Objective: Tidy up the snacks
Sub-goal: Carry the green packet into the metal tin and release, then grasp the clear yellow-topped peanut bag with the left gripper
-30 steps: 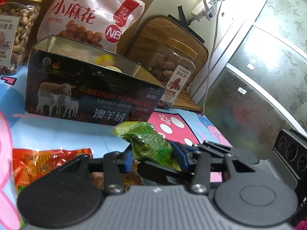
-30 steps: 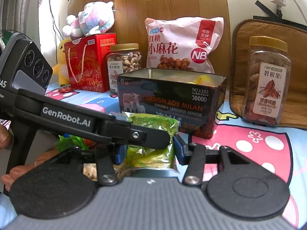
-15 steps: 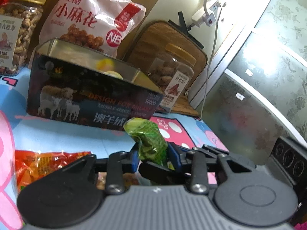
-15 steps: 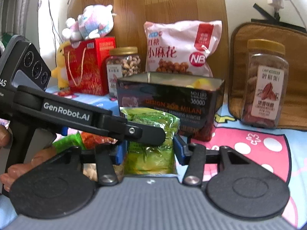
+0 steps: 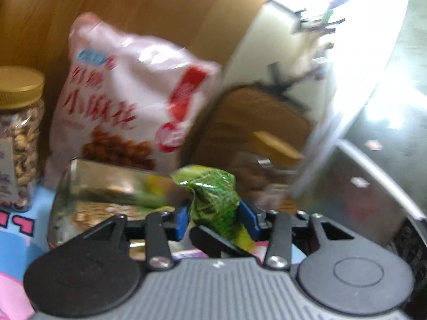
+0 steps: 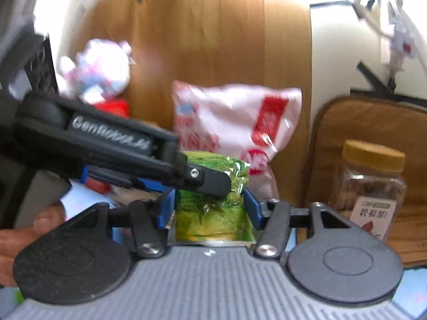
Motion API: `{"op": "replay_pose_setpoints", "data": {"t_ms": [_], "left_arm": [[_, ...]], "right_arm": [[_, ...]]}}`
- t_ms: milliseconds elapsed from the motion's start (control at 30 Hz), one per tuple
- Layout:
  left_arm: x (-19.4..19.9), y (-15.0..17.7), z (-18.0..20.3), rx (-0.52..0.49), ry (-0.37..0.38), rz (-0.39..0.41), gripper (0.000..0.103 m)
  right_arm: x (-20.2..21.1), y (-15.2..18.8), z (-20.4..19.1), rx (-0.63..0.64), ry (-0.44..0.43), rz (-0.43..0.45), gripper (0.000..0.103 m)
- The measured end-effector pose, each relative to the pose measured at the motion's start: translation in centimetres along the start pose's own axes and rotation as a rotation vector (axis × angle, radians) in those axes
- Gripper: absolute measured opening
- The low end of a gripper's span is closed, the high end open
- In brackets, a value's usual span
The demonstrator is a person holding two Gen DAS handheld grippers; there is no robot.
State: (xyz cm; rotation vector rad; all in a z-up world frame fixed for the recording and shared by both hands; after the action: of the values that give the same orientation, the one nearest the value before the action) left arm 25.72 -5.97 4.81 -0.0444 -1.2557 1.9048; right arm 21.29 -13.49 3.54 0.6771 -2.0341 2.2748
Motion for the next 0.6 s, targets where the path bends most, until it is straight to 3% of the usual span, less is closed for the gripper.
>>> {"op": "replay_pose_setpoints", "data": {"t_ms": [100,233,433,600], "left_arm": [[-1.0,0.4,-1.3,0.019,-0.056,-0.027,0.044],[0.5,0.8,-1.6,-0.016,-0.077,0.011,0.043],[3.2,1.6,-2.5,0.045,-0.070,0.026,0.044],[6.9,3.9,-2.5,0.028,-0.058,0.007,0.044]], "right_arm": [[-1.3,1.8,0.3,0.011,0.051,-0.050,0.061],[0.7,2.5,0.8,-0.026,0.072,0.006,0.064],[1.8,2.7,0.6,-0.012,0.110,0.000,0.069],[4.5,3.5,-0.9,-0.087,-0.031,-0.058,0.067]]}}
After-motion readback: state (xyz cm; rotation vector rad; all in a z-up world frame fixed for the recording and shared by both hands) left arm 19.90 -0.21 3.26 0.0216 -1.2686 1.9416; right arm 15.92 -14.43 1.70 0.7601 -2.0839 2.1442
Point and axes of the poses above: each gripper's, at about its wrist camera, not at the fingertips, and x roughly against the way its jaws point, z to its right, y to its underside, the point moved 7 cm from there along -x, roughly the way its jaws point, and after that the axes turned 5 degrees about y, right-handed, at the moved point
